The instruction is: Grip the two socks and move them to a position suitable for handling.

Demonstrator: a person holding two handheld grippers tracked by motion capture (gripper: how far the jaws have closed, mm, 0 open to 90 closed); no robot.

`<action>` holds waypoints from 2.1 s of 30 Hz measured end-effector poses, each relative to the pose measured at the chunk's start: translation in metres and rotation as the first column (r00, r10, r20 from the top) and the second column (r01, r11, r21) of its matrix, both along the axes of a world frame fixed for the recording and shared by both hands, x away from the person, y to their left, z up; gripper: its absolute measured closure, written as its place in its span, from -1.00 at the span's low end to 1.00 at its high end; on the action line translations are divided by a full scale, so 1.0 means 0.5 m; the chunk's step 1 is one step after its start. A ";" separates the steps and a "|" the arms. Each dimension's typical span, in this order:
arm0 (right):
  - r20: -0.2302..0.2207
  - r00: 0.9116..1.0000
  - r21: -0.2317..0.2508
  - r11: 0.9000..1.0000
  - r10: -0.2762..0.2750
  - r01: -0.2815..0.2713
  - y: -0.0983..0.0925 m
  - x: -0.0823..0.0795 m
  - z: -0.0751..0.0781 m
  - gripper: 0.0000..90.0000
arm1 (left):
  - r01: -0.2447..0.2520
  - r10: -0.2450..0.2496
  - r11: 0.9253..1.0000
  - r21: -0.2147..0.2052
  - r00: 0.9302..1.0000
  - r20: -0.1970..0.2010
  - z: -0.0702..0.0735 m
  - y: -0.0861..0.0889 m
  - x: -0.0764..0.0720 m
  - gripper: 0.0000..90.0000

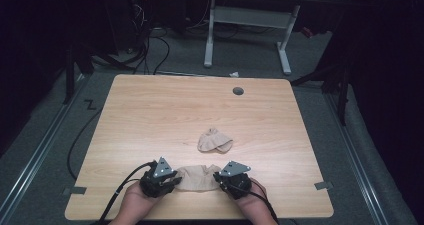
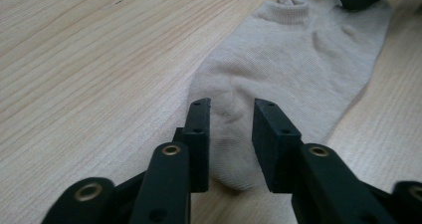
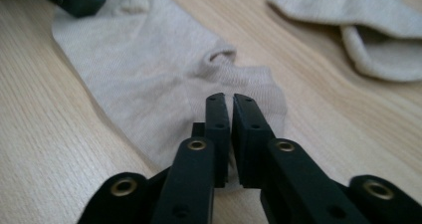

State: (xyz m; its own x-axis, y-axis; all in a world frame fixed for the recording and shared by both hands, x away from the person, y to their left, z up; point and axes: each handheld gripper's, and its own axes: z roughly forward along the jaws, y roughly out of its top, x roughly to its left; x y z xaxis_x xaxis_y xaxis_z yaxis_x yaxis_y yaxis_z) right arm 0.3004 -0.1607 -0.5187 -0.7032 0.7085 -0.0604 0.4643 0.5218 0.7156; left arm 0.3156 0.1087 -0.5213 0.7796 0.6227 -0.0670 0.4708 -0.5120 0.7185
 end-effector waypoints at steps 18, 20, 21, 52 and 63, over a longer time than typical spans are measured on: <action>0.027 0.985 0.081 0.982 -0.170 0.168 -0.061 0.088 0.031 0.74 | -0.051 0.054 0.997 -0.065 0.997 0.048 0.025 0.063 0.018 0.00; 0.026 0.984 0.084 0.981 -0.175 0.173 -0.062 0.097 0.033 0.74 | -0.051 0.054 0.997 -0.064 0.998 0.045 0.024 0.066 0.019 -0.01; 0.026 0.982 0.074 0.980 -0.188 0.186 -0.062 0.116 0.039 0.74 | -0.057 0.060 0.996 -0.066 0.997 0.040 0.023 0.072 0.021 -0.01; -0.020 0.978 -0.043 0.977 -0.210 0.209 -0.043 0.175 -0.005 0.80 | -0.044 0.046 0.997 -0.068 0.998 0.035 0.017 0.065 0.019 -0.06; -0.018 0.976 -0.066 0.974 -0.218 0.217 -0.081 0.128 -0.001 0.77 | -0.025 0.027 0.998 -0.062 0.999 0.030 0.015 0.051 0.013 -0.06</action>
State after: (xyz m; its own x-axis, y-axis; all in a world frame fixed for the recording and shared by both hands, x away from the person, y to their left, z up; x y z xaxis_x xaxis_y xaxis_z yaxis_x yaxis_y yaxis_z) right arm 0.3642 -0.2014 -0.5194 -0.5345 0.8399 -0.0944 0.5885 0.4501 0.6716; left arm 0.3222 0.1343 -0.5137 0.7654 0.6384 -0.0817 0.4604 -0.4544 0.7626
